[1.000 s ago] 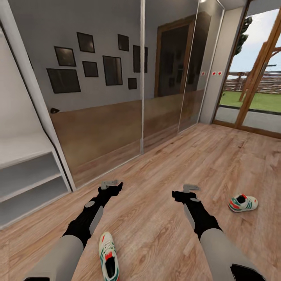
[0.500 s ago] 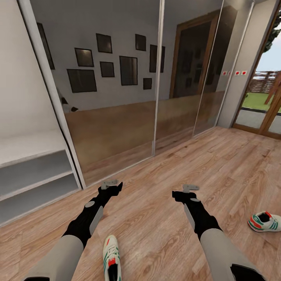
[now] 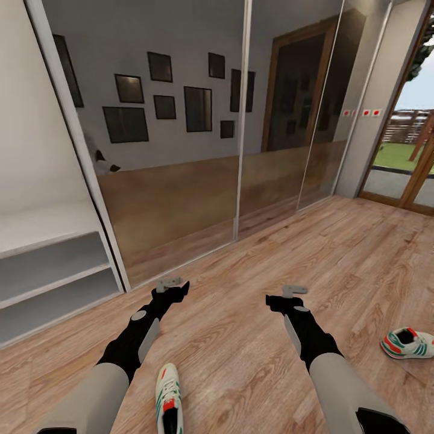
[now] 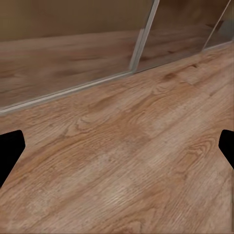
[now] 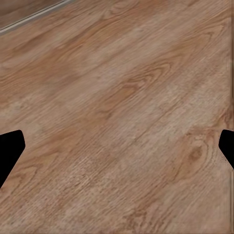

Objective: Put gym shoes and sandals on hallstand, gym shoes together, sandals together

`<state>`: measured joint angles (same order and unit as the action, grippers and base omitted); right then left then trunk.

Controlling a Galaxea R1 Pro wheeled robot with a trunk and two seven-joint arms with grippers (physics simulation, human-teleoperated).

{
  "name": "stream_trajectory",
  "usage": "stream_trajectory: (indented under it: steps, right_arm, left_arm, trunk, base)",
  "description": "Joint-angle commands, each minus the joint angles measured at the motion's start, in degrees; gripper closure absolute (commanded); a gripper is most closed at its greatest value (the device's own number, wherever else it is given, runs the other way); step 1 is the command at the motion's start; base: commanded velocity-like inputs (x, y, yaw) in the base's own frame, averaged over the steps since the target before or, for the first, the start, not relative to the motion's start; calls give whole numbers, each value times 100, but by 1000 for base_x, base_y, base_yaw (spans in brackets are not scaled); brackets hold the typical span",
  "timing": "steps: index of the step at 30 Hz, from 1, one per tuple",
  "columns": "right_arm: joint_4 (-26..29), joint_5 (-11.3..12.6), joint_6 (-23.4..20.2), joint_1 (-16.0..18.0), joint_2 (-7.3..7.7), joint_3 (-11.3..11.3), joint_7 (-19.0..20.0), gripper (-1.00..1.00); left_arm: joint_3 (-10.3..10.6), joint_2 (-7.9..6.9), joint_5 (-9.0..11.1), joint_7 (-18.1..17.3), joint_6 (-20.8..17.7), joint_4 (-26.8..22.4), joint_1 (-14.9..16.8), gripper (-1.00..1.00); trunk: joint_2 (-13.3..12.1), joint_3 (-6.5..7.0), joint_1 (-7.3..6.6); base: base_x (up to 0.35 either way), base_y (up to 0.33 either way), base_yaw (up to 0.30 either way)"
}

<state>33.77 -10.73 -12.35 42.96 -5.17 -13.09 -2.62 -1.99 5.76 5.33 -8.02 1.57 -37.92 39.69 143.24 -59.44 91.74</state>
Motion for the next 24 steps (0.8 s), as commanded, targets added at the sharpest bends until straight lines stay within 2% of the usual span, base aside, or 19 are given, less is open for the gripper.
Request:
stream_trajectory:
  steps: [1, 24]
  right_arm:
    - [12, -57, -31, 2, -8, -26, 8, -100]
    - [16, -52, -31, 2, -10, -19, 7, -100]
  left_arm:
    - [-21, 4, 56, -42, 2, 4, 3, -100]
    - [-21, 4, 56, -42, 1, 4, 3, -100]
  trunk:
    - [2, -5, -1]
    - [2, -5, -1]
  base:
    - [0, -218, 0]
    - [0, -37, 0]
